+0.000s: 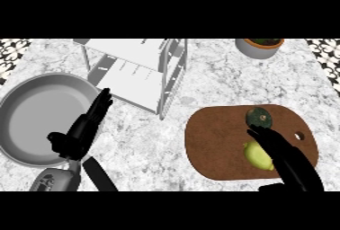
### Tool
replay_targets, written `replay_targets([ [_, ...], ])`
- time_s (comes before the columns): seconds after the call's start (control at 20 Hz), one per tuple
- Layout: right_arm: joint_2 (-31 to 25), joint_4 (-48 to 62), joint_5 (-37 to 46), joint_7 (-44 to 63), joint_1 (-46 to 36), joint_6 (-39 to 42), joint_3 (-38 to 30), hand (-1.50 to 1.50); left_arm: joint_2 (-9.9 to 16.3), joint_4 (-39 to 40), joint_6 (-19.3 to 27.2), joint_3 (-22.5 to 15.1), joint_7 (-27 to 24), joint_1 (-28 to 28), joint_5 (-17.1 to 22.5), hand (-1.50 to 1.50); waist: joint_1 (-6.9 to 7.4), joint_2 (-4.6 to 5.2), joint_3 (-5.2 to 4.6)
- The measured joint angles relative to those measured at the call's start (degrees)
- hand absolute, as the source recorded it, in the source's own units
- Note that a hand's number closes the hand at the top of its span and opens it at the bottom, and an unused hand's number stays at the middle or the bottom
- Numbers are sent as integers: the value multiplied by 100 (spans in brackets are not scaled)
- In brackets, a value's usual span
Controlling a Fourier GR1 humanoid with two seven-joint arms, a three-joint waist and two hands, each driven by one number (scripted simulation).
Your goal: Pick the lemon from the cutting board and place it in the tiered basket
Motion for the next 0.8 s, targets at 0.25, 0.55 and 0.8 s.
replay_targets([
  [0.25, 253, 223, -191, -545, -268, -272, 35, 150, -70, -51, 36, 35, 68, -4, -135, 0, 2, 6, -16],
  [0.55, 465, 284, -150, -933, -297, -577, 37, 150, -121, -82, -107, 127, 94, 23, -216, 0, -10, -4, -39],
  [0.8, 546, 103, -3, -608, -186, -556, -84, 150, -173, -147, -173, 219, 153, 65, -209, 0, -17, 2, -47],
])
